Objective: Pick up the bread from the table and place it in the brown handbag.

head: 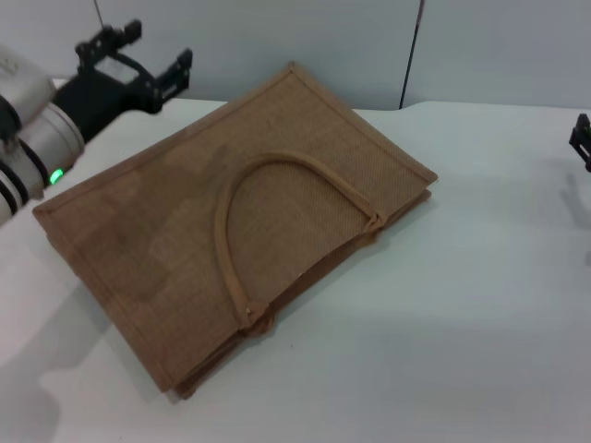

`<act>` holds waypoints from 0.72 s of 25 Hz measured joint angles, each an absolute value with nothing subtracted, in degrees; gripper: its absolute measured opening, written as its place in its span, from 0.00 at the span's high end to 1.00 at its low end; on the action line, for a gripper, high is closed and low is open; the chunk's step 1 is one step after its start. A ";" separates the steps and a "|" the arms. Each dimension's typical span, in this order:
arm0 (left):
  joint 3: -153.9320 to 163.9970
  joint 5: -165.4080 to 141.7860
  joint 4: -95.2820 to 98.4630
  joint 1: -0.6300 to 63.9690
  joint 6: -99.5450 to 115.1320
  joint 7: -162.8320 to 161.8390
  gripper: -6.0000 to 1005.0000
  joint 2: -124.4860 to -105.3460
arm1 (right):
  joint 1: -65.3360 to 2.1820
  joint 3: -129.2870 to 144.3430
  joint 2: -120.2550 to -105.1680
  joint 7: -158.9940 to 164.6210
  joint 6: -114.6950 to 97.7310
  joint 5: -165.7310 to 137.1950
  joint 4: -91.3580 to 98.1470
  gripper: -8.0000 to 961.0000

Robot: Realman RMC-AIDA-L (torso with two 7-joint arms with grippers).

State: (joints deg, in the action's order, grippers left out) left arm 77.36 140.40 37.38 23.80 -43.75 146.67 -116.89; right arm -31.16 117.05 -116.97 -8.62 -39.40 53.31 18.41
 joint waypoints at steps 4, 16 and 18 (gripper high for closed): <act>77.57 143.34 33.60 24.67 -45.58 148.42 0.24 -116.83 | -31.71 117.21 -117.11 -8.11 -39.15 53.50 16.97 0.11; 77.60 144.21 31.01 25.39 -45.23 148.81 0.24 -116.81 | -31.73 117.17 -117.16 -8.06 -38.87 53.53 16.71 0.11; 77.58 144.27 30.39 25.58 -45.17 148.86 0.24 -116.81 | -31.86 117.16 -117.16 -8.05 -38.40 53.53 16.69 0.11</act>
